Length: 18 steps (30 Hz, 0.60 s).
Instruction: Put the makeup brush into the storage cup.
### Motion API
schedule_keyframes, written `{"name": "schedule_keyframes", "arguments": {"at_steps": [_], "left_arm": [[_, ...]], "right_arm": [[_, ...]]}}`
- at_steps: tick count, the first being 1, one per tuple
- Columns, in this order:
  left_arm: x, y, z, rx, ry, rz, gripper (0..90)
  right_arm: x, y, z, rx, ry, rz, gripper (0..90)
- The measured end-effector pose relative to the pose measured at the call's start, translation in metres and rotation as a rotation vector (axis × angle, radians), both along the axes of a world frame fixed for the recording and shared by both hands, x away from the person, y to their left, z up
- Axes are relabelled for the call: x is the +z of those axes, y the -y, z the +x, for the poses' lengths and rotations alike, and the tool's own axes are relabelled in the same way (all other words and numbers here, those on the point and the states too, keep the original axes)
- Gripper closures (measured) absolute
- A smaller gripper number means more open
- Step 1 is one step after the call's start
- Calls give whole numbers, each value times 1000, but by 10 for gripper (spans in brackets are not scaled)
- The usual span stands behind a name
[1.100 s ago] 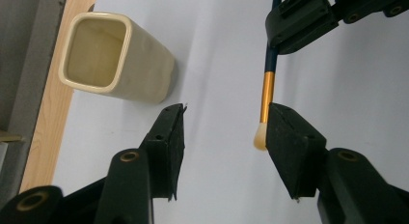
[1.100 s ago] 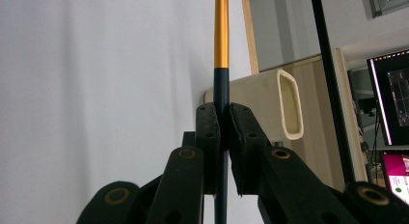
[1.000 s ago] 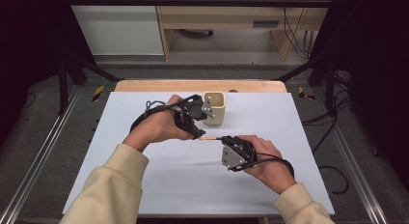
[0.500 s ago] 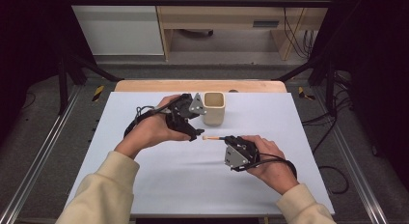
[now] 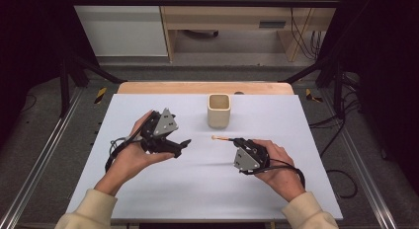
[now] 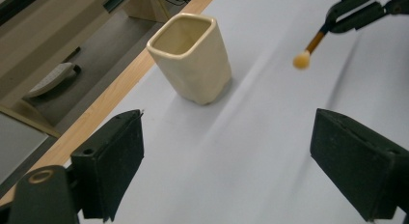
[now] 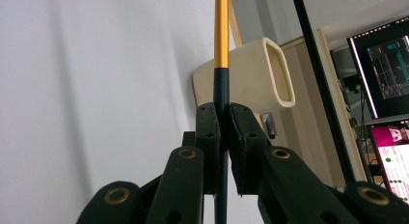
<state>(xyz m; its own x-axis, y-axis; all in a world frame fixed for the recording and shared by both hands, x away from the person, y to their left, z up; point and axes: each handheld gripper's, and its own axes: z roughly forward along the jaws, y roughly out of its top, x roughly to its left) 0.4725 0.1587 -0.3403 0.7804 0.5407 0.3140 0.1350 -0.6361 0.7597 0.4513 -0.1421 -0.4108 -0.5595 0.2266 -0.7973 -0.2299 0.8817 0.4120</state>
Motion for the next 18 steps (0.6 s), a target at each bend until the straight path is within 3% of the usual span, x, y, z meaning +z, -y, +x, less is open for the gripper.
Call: {"name": "schedule_keyframes", "arguments": {"at_steps": [8,14,17,18], "left_arm": [[-10,-26,-13,47,45,-131,79],[-19,-44,-11,50,109,-256,63],[-23,-52,-8,58,143,-291,57],[-25,-54,-8,62,137,-300,52]], "right_arm": [[-5,4,6,-16,12,56,832],[-5,8,18,-50,15,99,832],[-5,12,24,-71,3,126,832],[-5,14,26,-74,2,125,832]]}}
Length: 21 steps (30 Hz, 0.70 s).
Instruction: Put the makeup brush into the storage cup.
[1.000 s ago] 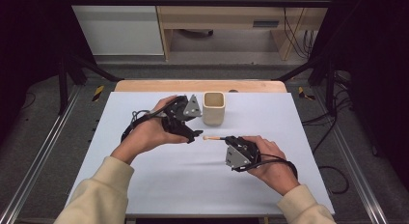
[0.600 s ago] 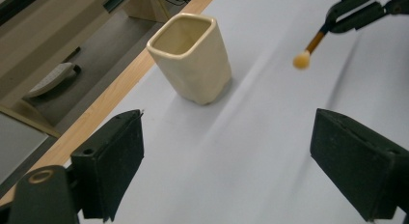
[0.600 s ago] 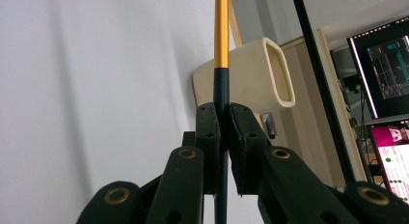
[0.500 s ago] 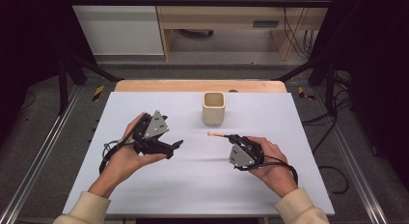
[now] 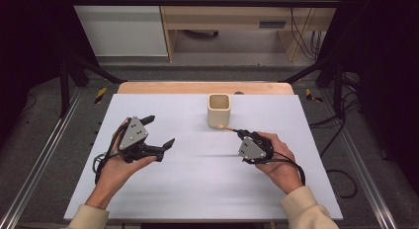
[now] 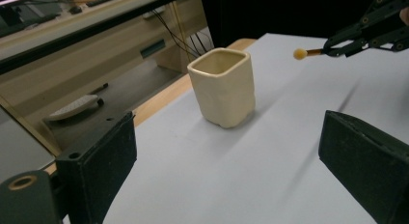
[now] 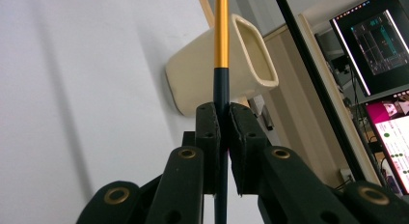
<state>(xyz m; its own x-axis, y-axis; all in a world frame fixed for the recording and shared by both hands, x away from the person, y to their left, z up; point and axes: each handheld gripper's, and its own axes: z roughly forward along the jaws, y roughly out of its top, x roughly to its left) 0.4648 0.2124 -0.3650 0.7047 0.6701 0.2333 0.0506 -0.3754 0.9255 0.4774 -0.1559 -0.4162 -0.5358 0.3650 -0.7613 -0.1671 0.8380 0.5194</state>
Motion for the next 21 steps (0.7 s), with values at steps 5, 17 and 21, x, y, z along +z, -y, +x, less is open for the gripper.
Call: {"name": "schedule_keyframes", "arguments": {"at_steps": [5,17,21], "left_arm": [[-4,-10,2,10,31,-55,45],[-21,-30,-4,23,85,-155,50],[-30,-36,-8,30,88,-179,45]], "right_arm": [[1,6,7,-18,-16,25,832],[8,16,15,-33,-83,167,832],[12,17,19,-39,-91,201,832]]}}
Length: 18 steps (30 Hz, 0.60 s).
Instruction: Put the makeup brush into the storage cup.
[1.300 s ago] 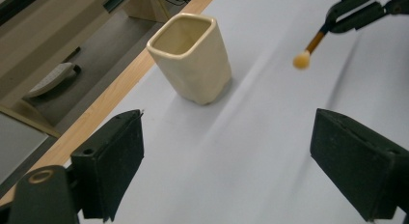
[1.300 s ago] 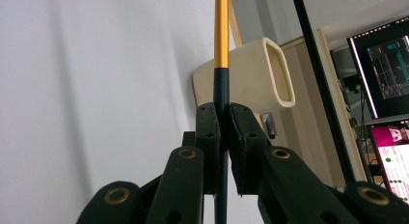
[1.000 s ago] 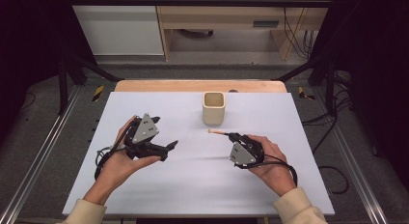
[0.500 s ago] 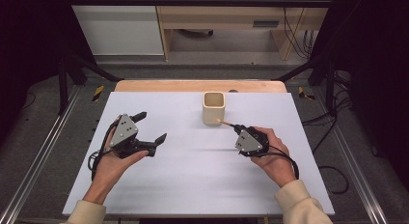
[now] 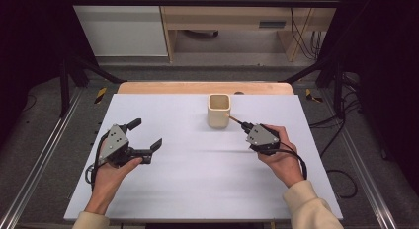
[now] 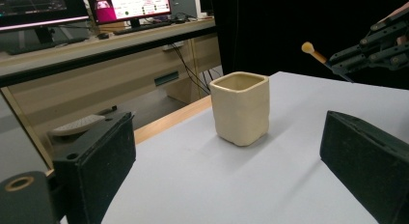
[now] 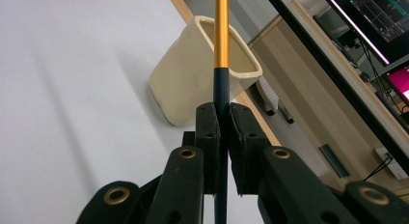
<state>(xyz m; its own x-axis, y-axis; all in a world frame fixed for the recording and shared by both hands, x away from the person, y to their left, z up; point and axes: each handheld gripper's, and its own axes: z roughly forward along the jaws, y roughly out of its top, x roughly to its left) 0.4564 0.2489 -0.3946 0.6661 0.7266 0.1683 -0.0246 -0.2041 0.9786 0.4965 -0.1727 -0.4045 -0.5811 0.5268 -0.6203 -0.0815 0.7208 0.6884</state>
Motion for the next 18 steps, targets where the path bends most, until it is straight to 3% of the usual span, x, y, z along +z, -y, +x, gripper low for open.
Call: {"name": "schedule_keyframes", "arguments": {"at_steps": [14,18], "left_arm": [[-16,-22,-14,29,35,-43,35],[-22,-29,-16,46,10,-46,37]], "right_arm": [[13,-2,10,-22,-18,93,832],[14,-2,12,-28,-31,141,832]]}}
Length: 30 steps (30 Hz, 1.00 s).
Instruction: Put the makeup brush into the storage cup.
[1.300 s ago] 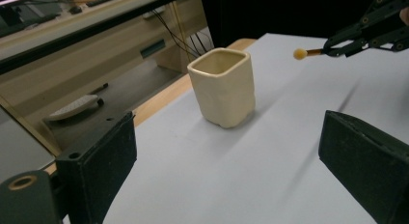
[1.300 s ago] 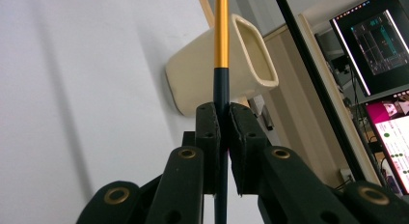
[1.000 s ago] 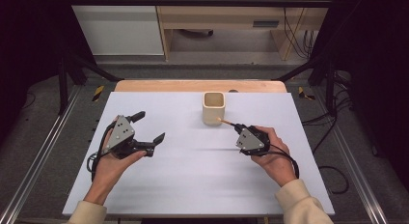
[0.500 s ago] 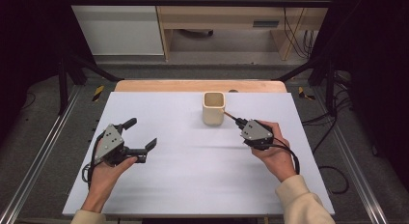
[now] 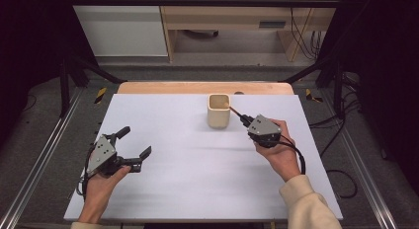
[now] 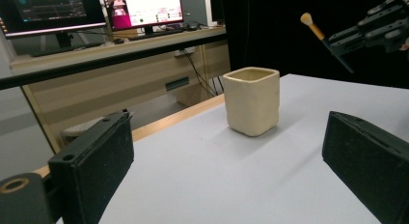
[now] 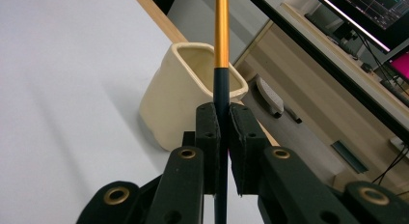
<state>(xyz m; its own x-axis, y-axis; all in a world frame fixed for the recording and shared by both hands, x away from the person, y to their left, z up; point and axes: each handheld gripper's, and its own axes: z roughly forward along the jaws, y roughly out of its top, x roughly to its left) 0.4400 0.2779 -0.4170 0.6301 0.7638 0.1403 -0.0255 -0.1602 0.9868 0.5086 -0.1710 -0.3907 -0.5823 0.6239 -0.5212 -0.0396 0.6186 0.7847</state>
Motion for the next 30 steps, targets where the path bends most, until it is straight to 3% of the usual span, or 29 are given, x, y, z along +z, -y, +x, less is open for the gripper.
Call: {"name": "schedule_keyframes", "arguments": {"at_steps": [6,15,30], "left_arm": [[-8,-13,-3,33,-17,-8,36],[-14,-17,-6,44,-26,-10,34],[-20,-26,-15,61,-37,-39,31]], "right_arm": [[-1,-1,5,-4,-18,79,832],[-1,-6,11,-2,-43,208,832],[-7,-15,20,8,-72,365,832]]}}
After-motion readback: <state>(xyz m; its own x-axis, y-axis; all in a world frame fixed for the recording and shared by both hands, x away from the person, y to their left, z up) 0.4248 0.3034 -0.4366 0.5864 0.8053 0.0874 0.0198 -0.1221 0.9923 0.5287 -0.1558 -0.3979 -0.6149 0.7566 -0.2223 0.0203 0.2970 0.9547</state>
